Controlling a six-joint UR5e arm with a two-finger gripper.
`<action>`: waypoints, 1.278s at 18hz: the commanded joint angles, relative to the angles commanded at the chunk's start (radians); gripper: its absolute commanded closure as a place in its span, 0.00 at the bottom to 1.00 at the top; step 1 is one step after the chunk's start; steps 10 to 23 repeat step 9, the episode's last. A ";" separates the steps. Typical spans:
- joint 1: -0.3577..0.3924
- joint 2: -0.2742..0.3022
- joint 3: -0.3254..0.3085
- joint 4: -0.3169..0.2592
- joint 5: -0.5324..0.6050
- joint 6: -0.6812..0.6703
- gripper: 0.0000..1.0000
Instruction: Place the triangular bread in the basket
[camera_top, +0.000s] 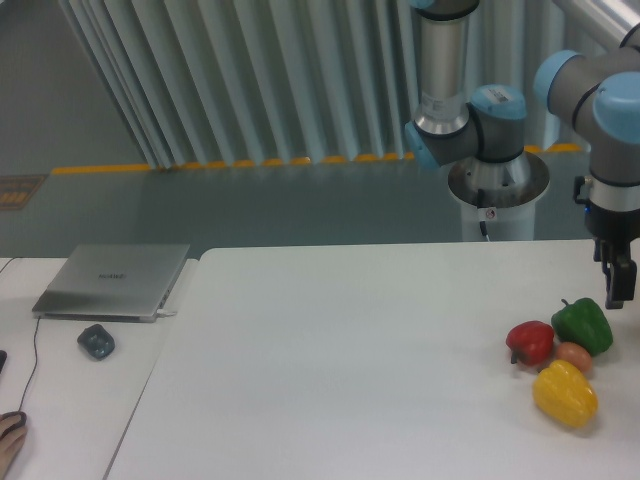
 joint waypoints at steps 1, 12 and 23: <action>0.000 -0.003 0.000 0.008 0.000 0.000 0.00; 0.000 -0.005 -0.002 0.009 -0.009 0.005 0.00; 0.000 -0.005 -0.002 0.009 -0.009 0.005 0.00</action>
